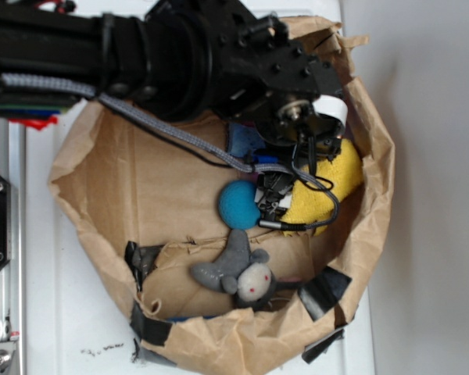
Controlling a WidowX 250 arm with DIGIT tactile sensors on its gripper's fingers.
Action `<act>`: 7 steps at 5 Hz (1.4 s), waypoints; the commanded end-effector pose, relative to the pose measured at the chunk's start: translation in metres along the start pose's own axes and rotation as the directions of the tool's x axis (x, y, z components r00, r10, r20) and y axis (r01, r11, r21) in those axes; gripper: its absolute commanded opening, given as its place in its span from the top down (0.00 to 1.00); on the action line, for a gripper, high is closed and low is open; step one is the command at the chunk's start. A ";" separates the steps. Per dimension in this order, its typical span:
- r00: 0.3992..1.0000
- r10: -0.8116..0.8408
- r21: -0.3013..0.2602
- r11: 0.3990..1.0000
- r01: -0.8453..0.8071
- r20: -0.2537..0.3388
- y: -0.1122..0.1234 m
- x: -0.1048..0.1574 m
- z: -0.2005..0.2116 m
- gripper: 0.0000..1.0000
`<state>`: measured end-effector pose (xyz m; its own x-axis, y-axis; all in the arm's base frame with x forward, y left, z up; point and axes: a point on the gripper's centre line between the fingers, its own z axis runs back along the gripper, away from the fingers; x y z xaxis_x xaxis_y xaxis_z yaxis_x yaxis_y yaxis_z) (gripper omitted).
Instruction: Grab the blue sponge.
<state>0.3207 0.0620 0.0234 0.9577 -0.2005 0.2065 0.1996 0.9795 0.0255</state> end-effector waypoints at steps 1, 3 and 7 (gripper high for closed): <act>0.999 -0.032 -0.014 0.999 0.032 0.007 -0.007 0.007 0.001 1.00; 0.999 -0.043 -0.021 0.999 0.043 0.014 -0.005 0.009 0.005 1.00; 0.995 -0.102 -0.156 0.983 0.099 -0.013 -0.008 -0.021 0.151 1.00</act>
<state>0.2635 0.0558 0.1490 0.9421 -0.3050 0.1398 0.3241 0.9348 -0.1450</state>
